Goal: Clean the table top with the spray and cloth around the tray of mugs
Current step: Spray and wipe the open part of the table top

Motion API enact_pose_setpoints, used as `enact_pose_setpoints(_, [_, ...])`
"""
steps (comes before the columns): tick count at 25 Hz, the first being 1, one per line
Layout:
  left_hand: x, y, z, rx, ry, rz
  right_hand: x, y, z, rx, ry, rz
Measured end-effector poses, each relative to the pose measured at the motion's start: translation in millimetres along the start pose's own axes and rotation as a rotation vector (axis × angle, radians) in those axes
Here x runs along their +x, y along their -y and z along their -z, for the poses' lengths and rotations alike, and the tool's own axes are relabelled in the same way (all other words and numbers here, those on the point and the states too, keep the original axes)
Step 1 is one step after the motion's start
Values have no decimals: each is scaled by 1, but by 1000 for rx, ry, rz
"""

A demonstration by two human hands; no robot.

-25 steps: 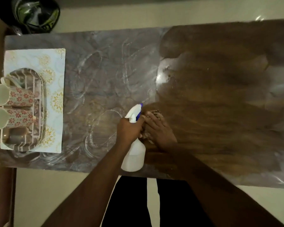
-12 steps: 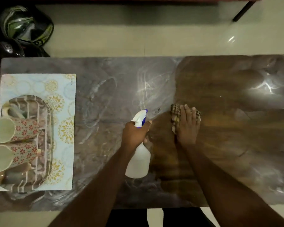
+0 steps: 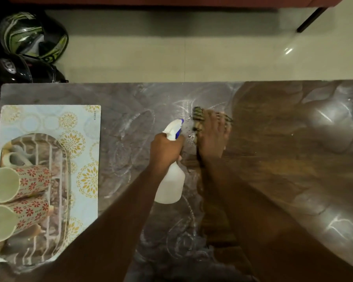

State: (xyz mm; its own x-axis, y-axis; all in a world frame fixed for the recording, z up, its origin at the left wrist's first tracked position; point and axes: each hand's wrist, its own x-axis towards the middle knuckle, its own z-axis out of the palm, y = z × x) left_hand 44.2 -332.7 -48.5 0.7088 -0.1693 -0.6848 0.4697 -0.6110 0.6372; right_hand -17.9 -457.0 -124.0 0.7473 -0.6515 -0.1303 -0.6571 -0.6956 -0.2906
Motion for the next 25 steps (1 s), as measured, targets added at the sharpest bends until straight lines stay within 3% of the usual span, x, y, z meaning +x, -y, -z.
enact_pose_setpoints(3, [11,-10,2,0,-1,18,-15,-44,-2,-138,171,644])
enact_pose_setpoints(4, [13,-9,2,-4,-2,28,-4,-79,11,-191,190,692])
enact_pose_setpoints(6, [14,-9,1,-15,-20,14,37,-121,31,-211,102,405])
enact_pose_setpoints(8, [20,-11,-2,-7,-43,-28,80,-99,28,-179,-4,32])
enact_pose_setpoints(9, [24,-13,-3,-21,-41,-36,92,-65,20,-154,-29,-7])
enact_pose_setpoints(11, [31,-10,-2,-26,-39,-19,84,-15,-4,-97,-10,257])
enact_pose_setpoints(13, [34,-10,2,-15,-48,-23,64,-31,-12,-216,111,664])
enact_pose_setpoints(14, [35,-10,6,-19,-51,-36,69,-56,2,-230,130,717])
enact_pose_setpoints(15, [36,-11,9,-27,-48,-39,80,-76,15,-208,74,633])
enact_pose_setpoints(17, [40,-15,14,-43,-21,-29,108,-85,35,-201,-9,224])
enact_pose_setpoints(18, [43,-17,15,-53,-6,-30,121,-73,33,-188,-52,55])
enact_pose_setpoints(19, [47,-17,16,-53,1,-37,127,-46,24,-163,-53,0])
enact_pose_setpoints(20, [50,-17,17,-39,-6,-46,122,-18,12,-159,-41,75])
enact_pose_setpoints(22, [51,-16,22,4,-27,-49,86,13,-8,-142,2,437])
enact_pose_setpoints(24, [50,-13,32,-47,-21,-14,56,-19,-4,-200,89,784])
enact_pose_setpoints(25, [50,-11,38,-92,-12,-4,62,-36,6,-201,89,782])
